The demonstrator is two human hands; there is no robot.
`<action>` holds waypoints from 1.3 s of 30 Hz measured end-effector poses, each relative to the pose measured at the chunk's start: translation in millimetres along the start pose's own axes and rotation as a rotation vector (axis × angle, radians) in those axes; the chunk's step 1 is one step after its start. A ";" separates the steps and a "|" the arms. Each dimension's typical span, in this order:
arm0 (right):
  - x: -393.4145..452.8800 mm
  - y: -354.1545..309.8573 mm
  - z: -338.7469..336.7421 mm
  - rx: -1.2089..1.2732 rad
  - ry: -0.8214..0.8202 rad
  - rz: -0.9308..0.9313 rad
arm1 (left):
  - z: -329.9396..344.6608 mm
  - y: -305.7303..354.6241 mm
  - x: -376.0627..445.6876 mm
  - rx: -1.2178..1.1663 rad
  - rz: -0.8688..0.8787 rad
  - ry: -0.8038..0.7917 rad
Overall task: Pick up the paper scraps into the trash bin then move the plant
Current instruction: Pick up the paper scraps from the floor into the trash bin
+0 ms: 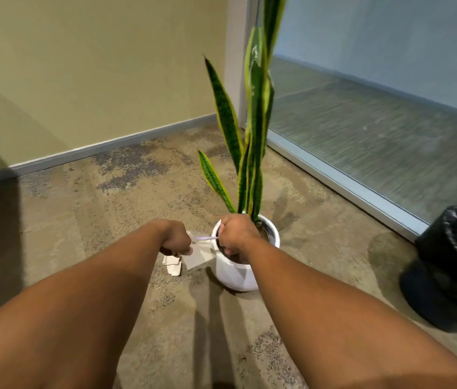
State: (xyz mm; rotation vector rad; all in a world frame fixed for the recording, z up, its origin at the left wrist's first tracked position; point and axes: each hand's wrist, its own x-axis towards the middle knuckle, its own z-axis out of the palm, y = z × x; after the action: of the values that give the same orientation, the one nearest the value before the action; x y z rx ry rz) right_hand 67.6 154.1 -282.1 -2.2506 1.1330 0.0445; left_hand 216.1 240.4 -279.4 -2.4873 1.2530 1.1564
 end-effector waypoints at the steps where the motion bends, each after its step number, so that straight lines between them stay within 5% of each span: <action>1: -3.8 9.0 -9.0 -0.020 0.001 0.003 | -2.0 11.3 -2.1 -0.011 0.018 -0.008; 11: -26.2 105.8 -76.6 0.086 0.146 0.167 | -4.1 129.0 7.0 -0.250 0.078 -0.271; 23: -64.1 209.8 -152.3 0.247 0.538 0.488 | 22.1 280.6 13.9 -0.371 0.352 -0.069; 33: -84.5 283.4 -210.3 0.771 0.995 0.695 | 50.3 430.4 4.3 -0.666 0.474 -0.079; 39: -99.5 344.7 -227.5 0.833 1.038 0.784 | 82.3 500.2 -7.7 -0.651 0.546 -0.041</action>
State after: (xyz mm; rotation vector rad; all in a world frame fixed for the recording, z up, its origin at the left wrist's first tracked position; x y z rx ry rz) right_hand -302.9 -50.0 -242.6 -0.9155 1.9788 -1.1482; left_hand -199.9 -44.3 -224.8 -2.5547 1.8545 2.0084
